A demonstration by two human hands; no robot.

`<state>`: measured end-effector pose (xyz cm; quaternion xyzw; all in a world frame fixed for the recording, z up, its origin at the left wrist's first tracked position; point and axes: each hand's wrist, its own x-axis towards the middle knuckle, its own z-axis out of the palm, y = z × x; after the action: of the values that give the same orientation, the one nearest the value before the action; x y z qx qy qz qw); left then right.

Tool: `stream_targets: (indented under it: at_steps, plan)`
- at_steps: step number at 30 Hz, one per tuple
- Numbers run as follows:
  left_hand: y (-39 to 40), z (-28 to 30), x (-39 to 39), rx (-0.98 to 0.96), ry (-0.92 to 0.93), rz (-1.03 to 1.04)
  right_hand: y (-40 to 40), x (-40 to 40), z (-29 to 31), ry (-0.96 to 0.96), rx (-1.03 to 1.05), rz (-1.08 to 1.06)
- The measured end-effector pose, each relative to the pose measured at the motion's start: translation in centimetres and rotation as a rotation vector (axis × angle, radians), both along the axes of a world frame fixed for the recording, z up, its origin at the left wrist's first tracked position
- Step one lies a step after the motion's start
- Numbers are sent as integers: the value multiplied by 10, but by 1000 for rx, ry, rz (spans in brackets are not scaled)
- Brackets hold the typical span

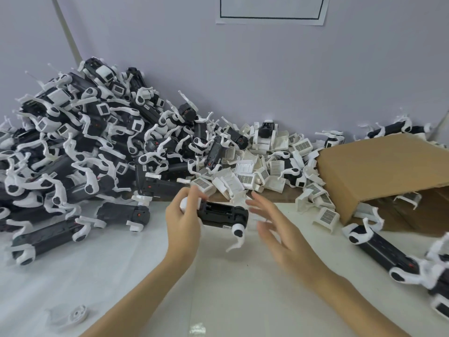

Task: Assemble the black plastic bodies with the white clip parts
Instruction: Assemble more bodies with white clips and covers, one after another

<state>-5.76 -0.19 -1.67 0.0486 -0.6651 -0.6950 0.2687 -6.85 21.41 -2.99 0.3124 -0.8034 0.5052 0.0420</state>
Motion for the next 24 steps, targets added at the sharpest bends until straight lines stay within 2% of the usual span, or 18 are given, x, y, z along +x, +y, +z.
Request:
stream_targets:
  at_steps: [4, 7, 12, 17, 20, 24]
  plan:
    - [-6, -6, -1, 51, -50, -50, 0, -34, 4, 206, 250, -235]
    - [-2, -12, 1, 15, -88, -153, 1, -56, 2, 282, 472, -246]
    - [-1, -21, -4, 56, -180, -196, -3, -77, -2, 332, 587, -265]
    - [-1, -21, -8, 139, -220, -170, -1, -87, -7, 315, 582, -262]
    - [1, -19, -6, 123, -209, -182, -3, -90, -13, 220, 461, -263]
    - [1, -20, -6, 105, -215, -177, -6, -94, -18, 196, 364, -301]
